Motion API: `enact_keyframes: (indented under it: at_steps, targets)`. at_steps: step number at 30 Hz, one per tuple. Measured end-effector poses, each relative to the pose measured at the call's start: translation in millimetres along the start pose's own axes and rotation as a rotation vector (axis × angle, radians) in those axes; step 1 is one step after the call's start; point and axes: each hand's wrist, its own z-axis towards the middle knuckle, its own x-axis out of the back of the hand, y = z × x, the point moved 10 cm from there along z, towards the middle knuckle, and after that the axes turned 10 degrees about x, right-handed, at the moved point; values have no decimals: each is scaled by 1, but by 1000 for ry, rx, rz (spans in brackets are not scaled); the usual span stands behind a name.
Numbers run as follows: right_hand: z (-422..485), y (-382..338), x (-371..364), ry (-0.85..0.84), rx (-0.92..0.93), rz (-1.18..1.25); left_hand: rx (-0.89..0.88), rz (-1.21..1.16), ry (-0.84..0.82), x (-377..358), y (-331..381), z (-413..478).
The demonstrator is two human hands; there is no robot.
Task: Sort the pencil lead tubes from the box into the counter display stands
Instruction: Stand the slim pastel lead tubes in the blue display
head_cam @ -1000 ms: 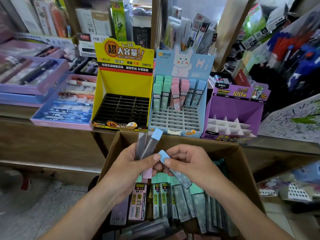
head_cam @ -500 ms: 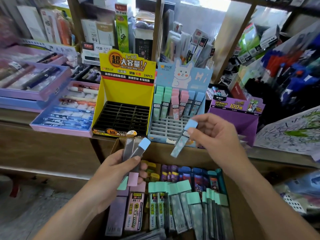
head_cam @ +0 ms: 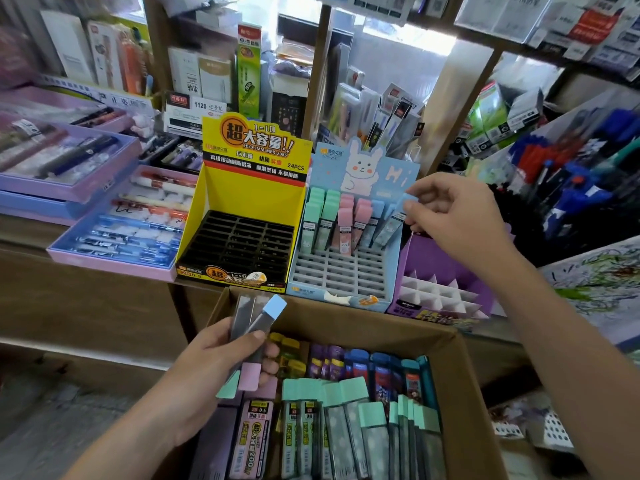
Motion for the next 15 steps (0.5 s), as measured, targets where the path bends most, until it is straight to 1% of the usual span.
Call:
enact_keyframes:
  at_steps: [3,9,15]
  targets:
    - [7,6,-4,-31,29,-107,5,10,-5,-2,0,0]
    - [12,10,-7,-64,79,-237,10,-2,-9,-2,0,0]
    - [13,9,-9,-87,94,-283,12,-6,-11,-4,2,-2]
